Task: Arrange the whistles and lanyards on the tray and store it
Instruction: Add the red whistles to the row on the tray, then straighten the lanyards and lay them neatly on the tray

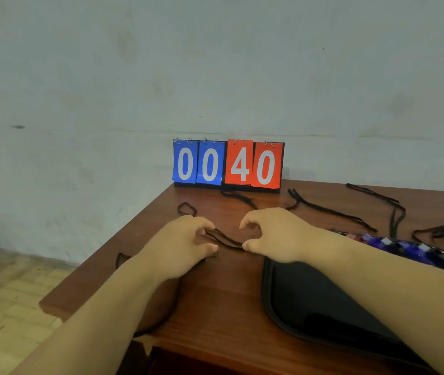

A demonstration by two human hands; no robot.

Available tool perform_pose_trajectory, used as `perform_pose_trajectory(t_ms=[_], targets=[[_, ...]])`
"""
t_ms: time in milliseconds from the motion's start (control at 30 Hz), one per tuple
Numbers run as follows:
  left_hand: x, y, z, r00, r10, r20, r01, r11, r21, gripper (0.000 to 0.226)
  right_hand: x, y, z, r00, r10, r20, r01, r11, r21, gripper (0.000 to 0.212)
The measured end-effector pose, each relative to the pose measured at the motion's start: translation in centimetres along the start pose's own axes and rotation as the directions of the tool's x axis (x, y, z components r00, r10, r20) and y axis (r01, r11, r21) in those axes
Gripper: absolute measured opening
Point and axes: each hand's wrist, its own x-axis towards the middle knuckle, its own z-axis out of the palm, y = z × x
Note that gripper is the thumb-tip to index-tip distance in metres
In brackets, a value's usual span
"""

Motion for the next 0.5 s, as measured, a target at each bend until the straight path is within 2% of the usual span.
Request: perform_pose_trajectory(t_ms=[133, 233, 300, 367, 433, 500], targets=[[2.5, 0.4, 1.7, 0.997, 0.051, 0.055, -0.056, 0.994, 0.094, 0.060, 1.5, 0.6, 0.9, 0.995, 0.074, 0.074, -0.063, 0.988, -0.143, 0.054], [4.5, 0.5, 2.8, 0.988, 0.043, 0.148, -0.075, 0.973, 0.220, 0.057, 2.5, 1.4, 1.6, 0.984, 0.117, 0.136, -0.088, 0.975, -0.206, 0.043], [5.4, 0.5, 3.2, 0.980, 0.039, 0.197, -0.089, 0.963, 0.255, 0.045, 3.0, 1.8, 1.9, 0.985, 0.110, 0.130, -0.088, 0.983, -0.163, 0.030], [6.1, 0.5, 3.3, 0.981, 0.052, 0.187, -0.093, 0.970, 0.223, 0.028, 3.4, 2.0, 2.0, 0.989, 0.092, 0.115, -0.080, 0.991, -0.103, 0.018], [6.6, 0.5, 3.2, 0.984, 0.064, 0.166, -0.099, 0.972, 0.214, 0.011, 3.5, 2.2, 2.1, 0.989, 0.073, 0.128, -0.064, 0.995, -0.070, 0.015], [6.8, 0.5, 3.1, 0.983, 0.069, 0.169, -0.107, 0.968, 0.227, 0.007, 3.3, 2.3, 1.9, 0.991, 0.046, 0.124, -0.040, 0.998, -0.050, 0.014]])
